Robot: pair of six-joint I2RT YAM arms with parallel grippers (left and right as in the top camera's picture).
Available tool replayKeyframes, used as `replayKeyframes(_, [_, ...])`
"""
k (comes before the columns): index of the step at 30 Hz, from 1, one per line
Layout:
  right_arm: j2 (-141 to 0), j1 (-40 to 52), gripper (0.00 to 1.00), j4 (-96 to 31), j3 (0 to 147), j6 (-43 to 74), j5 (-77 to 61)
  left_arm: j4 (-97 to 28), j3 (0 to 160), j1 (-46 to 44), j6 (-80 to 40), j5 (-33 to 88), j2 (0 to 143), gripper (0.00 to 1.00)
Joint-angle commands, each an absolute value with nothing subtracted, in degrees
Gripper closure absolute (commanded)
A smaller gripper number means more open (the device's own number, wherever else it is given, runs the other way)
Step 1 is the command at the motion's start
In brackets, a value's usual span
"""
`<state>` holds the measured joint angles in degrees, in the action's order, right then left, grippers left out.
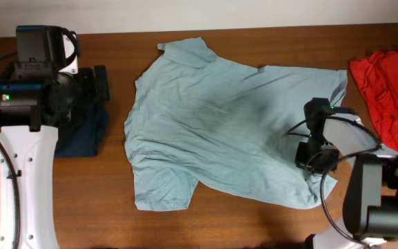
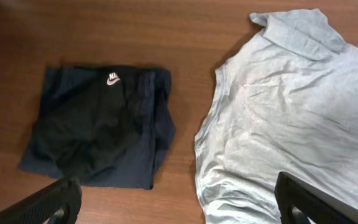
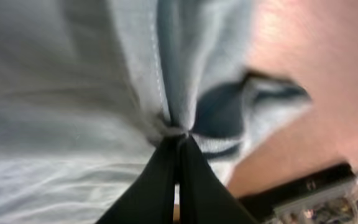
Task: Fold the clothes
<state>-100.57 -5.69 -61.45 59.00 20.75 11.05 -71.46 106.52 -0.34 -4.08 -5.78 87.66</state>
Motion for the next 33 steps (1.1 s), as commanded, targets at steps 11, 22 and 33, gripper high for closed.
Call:
replayKeyframes(11, [-93.2, -19.3, 0.93, -65.4, 60.2, 37.2, 17.2, -71.5, 106.9, -0.2, -3.4, -5.1, 87.8, 0.01])
replayKeyframes(22, [-93.2, -31.3, 0.87, -63.4, 60.2, 36.7, 17.4, -70.8, 106.9, -0.2, -3.4, -5.2, 87.8, 0.01])
replayKeyframes(33, [-92.9, -31.9, 0.3, -50.1, 62.3, 12.6, -11.1, -69.6, 106.9, -0.4, 15.6, 14.6, 90.2, 0.01])
